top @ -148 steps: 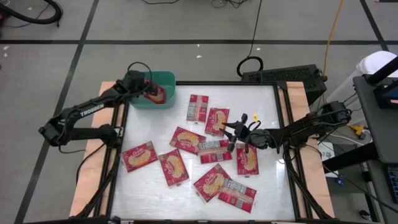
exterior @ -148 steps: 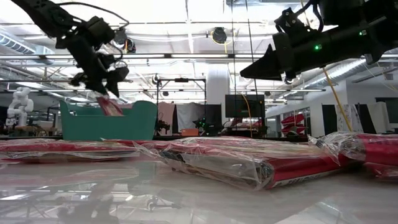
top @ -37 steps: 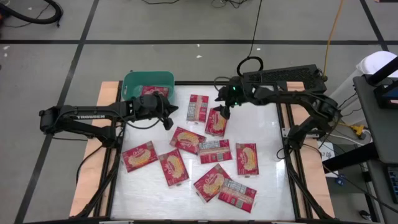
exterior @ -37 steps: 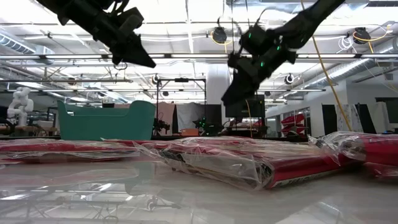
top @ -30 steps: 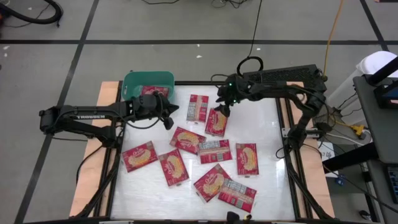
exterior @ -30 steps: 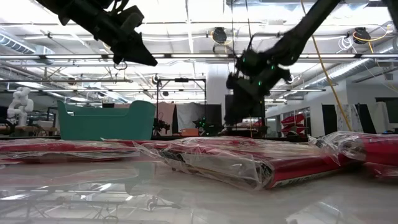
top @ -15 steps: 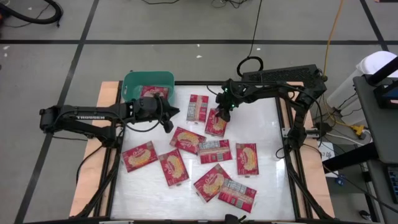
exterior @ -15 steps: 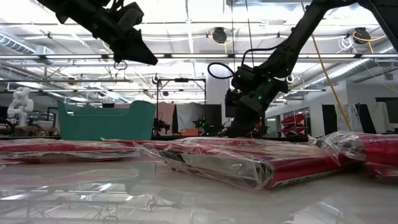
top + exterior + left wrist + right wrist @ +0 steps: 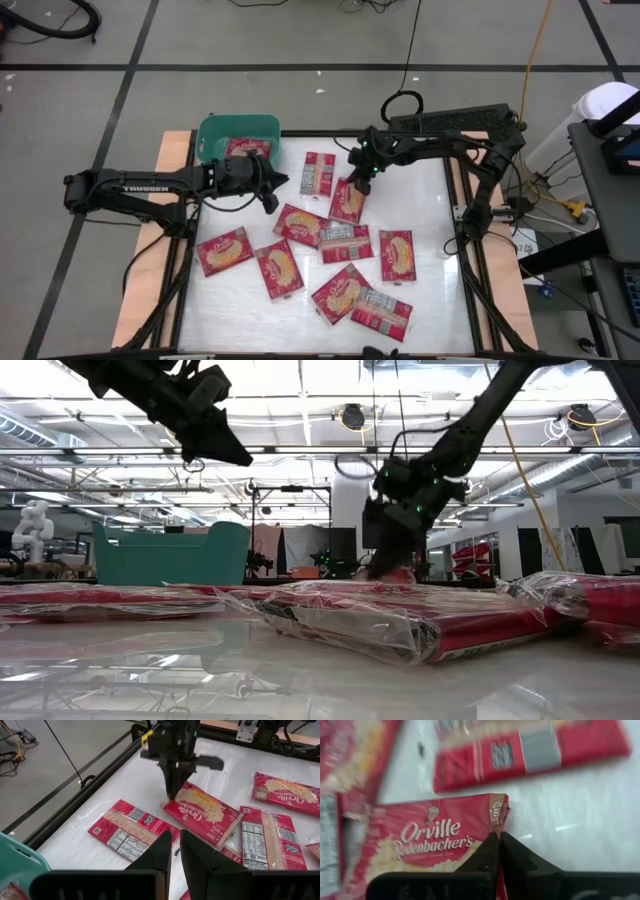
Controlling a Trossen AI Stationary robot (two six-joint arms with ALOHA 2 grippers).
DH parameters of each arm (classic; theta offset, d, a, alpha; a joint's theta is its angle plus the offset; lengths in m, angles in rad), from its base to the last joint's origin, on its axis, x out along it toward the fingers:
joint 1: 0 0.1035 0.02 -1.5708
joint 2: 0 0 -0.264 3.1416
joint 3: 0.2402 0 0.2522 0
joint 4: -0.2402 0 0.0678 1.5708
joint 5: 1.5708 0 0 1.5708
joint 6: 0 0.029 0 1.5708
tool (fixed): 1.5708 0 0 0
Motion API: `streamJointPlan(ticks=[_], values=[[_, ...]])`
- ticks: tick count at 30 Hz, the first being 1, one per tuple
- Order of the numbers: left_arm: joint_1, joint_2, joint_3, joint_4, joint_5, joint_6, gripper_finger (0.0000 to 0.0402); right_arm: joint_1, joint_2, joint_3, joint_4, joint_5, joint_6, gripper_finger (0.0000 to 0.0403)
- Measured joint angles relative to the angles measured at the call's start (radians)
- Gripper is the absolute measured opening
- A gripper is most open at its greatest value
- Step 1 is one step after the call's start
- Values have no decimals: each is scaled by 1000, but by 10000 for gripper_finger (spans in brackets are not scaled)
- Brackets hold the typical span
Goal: Sort popcorn bags into baskets
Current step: Stack the red popcorn bag on the red popcorn bags in the green bin
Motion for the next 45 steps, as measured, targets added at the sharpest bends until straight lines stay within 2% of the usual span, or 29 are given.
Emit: streamJointPlan(ticks=[7,12,15,20,25,29,31,34,37,44,45], values=[[-6,40,0,16,1,-10,45,69,-140,0,-21,209,3,1],[-27,150,-1,108,3,12,61,122,-241,0,-19,305,3,0],[-24,225,-1,203,5,12,93,152,-291,0,-22,340,3,0],[-23,340,-1,367,5,41,169,202,-347,0,-30,371,11,0],[-26,482,-1,562,67,61,236,255,-380,0,-27,389,18,0],[-13,598,0,679,79,62,266,283,-386,0,-27,412,19,0],[0,646,0,716,119,62,269,293,-386,0,-27,412,23,0],[20,697,0,759,243,62,253,303,-386,0,-26,413,29,0],[40,730,0,775,273,61,209,314,-386,0,-17,413,30,0],[57,744,0,760,275,82,40,327,-386,0,-10,412,38,0],[60,733,0,740,275,87,25,329,-386,0,-19,412,41,0]])
